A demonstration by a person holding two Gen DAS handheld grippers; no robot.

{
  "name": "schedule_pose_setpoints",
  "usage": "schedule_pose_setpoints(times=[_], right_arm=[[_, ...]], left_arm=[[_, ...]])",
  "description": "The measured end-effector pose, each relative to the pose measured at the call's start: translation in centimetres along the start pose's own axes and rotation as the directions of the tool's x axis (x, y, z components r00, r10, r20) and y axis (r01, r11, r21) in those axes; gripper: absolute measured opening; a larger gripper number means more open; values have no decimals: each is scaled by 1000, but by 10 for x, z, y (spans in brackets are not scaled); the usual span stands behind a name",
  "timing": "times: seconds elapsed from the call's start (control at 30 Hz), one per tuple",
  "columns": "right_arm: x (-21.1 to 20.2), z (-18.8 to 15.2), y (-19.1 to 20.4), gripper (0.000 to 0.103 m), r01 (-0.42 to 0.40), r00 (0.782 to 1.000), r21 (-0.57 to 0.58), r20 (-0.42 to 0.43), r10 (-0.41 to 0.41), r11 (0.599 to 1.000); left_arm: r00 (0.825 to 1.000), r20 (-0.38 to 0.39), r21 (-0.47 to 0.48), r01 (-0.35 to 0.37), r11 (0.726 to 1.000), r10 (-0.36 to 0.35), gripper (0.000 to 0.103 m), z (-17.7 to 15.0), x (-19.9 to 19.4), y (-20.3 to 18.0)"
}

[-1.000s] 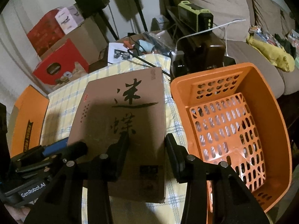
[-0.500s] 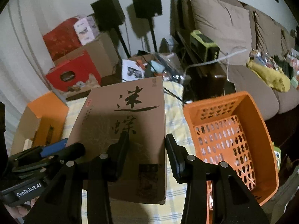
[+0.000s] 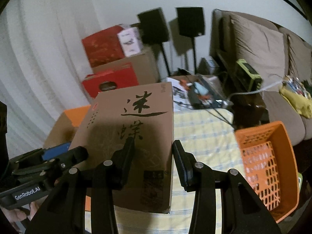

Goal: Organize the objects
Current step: 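Lift the brown box with both grippers and carry it to the cardboard box, then lower the brown box flat into the cardboard box beside the Chanel box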

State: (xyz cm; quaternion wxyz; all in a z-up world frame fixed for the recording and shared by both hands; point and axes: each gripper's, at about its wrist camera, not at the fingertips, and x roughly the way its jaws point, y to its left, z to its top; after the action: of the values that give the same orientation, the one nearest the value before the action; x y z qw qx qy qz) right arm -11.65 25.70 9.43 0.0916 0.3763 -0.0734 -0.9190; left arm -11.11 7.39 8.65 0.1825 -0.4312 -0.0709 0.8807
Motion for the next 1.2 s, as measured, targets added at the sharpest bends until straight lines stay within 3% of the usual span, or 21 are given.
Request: schedule_pose_setpoints(times=[0.33,0.6,1.2], right_arm=[[13,-3,81,42,-96,995,-68,-9,96,993],[34,-16,131,42,-146,988,-114,-56,141,983],[77,-58,172,42,-110,983,-179,-166,80,978]], left_arm=[[997,31,-49,-71,996,72,44,-10,-43,68],[994,17,-88,-104,991,106,44,-25,-55,119],[993,-82,-126,-96,987,86,44,-51,-21,179]])
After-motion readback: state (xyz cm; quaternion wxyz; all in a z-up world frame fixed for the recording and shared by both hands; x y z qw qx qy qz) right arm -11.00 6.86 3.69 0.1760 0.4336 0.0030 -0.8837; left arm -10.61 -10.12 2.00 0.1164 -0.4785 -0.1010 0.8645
